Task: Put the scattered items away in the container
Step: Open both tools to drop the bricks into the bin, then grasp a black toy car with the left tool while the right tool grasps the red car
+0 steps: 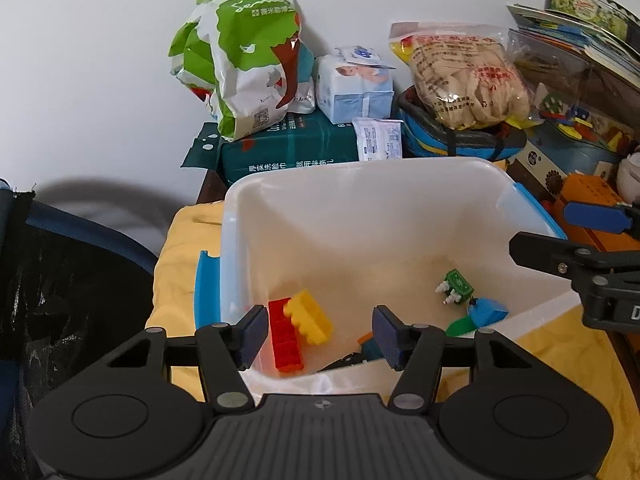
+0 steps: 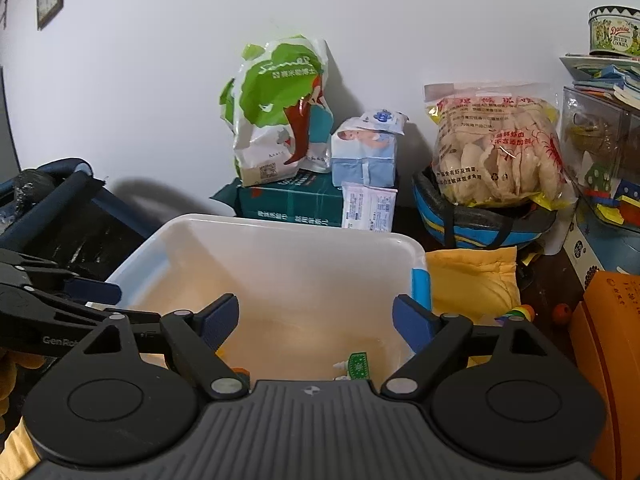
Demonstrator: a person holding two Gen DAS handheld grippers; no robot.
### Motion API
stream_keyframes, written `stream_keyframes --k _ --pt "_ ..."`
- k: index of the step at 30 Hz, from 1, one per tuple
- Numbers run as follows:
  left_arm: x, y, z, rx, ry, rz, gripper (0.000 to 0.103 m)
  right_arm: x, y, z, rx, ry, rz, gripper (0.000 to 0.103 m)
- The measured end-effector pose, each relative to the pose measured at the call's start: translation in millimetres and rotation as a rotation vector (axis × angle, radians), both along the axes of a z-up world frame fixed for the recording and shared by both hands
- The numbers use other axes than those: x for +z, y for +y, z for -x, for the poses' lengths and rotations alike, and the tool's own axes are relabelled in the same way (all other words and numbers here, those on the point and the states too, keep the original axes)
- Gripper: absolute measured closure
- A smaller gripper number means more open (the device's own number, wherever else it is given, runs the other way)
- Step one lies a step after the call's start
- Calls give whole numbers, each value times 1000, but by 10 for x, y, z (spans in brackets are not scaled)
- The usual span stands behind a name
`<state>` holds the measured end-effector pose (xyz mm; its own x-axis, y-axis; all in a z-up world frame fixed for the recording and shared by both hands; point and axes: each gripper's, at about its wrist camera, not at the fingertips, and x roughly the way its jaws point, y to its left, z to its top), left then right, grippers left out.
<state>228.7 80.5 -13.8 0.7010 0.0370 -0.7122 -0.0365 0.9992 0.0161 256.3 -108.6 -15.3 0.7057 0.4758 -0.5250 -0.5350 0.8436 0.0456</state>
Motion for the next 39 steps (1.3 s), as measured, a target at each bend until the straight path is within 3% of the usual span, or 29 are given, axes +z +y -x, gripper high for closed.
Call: stream_keyframes --k 6,10,14,16,18,27,31,34,39 --pt "49 -9 325 8 -82 -4 42 52 -190 352 20 -86 -39 16" --pt "-8 -81 651 -6 -108 -30 42 -79 -372 783 17 -135 -20 17" --pt "-187 -206 952 -20 -94 -57 42 -368 -473 1168 25 -106 26 19" --pt "-329 -295 1018 -34 -71 -87 42 -558 -487 1306 32 -70 61 27" --pt "-465 -352 1026 -43 -45 -92 42 -733 -489 1389 38 -25 79 34" --pt "-997 -466 963 -49 23 -119 42 -1121 -431 1421 12 36 86 34" --pt "-1075 -480 937 -40 21 -115 42 -1185 -328 1429 25 37 86 35" --pt "-1097 -485 911 -29 14 -111 43 -1256 -252 1460 30 39 106 42" --pt "-1155 -537 851 -49 12 -125 51 -1357 -228 1528 7 60 122 45"
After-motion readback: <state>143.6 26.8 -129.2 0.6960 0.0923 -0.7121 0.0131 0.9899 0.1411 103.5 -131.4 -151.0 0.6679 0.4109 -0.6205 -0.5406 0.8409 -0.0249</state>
